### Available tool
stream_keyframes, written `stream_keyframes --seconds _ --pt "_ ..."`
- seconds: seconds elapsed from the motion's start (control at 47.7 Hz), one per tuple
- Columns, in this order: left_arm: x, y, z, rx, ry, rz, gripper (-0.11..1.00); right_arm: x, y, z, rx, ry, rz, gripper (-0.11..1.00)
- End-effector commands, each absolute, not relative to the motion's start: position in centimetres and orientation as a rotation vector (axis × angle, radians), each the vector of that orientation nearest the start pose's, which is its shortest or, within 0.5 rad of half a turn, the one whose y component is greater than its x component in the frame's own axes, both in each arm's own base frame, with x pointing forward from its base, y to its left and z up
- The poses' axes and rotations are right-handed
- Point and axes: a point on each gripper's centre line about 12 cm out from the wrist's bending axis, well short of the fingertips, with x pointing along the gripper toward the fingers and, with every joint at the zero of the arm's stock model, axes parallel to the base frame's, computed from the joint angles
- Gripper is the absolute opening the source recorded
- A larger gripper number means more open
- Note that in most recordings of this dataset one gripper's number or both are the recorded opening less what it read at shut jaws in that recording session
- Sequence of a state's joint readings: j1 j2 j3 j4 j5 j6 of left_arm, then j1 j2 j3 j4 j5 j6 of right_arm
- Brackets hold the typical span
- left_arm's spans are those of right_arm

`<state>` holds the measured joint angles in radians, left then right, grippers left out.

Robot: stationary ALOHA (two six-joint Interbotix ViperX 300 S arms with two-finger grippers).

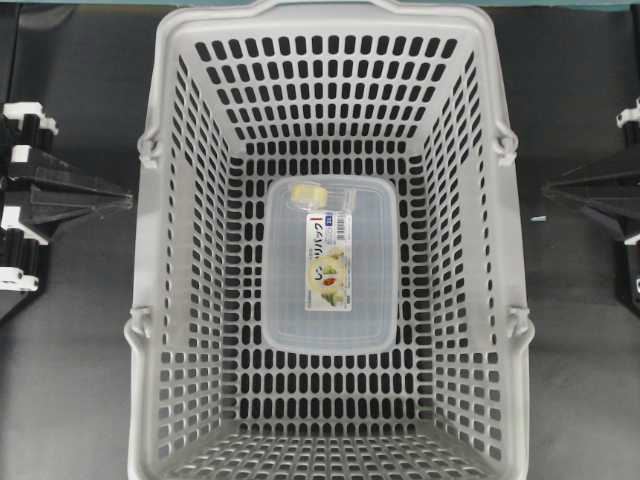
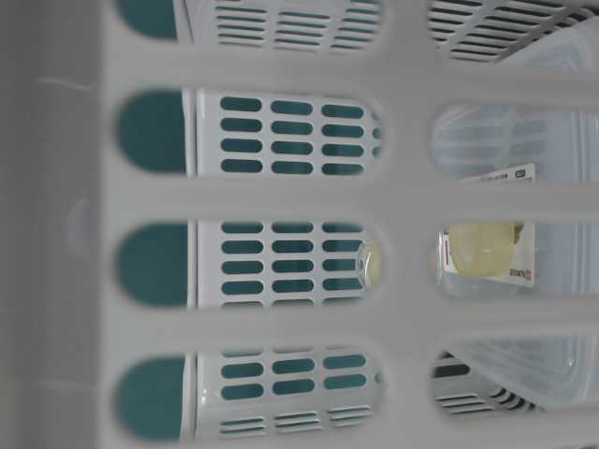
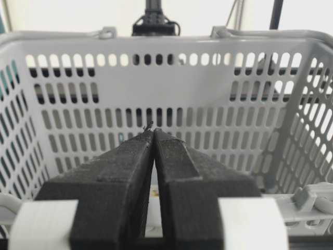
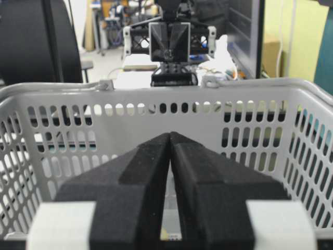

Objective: Pick up the cellophane tape from the shopping basket with the left arm.
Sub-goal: 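Move the left gripper over the basket toward the tape roll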

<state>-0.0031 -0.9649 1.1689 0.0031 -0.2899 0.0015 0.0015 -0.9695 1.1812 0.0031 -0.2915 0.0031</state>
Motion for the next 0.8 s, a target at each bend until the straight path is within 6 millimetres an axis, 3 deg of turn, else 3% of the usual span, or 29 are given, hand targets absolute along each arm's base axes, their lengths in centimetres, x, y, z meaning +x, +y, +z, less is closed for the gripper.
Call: stream_keyframes --seconds 0.0,0.063,0.126,0.461,0.776 --pt "20.3 -0.1 31.4 0.028 -0.109 -0.010 0.06 20.0 0.0 29.9 0.015 -0.094 0.002 0.01" --pt "20.6 -0.1 32.4 0.025 -0.098 -0.010 0.02 19.9 0.1 29.8 0.018 -0.090 0.003 0.06" --pt "21.1 -0.2 33.5 0.023 -0.072 -0.011 0.00 19.8 0.0 29.9 0.020 -0.086 0.001 -0.01" --pt "25.3 -0.7 36.1 0.029 0.254 -0.025 0.00 19.1 0.2 30.5 0.019 -0.067 0.010 -0.01" --pt "31.7 -1.0 35.7 0.044 0.577 -0.023 0.00 18.8 0.2 30.3 0.025 -0.029 0.010 0.00"
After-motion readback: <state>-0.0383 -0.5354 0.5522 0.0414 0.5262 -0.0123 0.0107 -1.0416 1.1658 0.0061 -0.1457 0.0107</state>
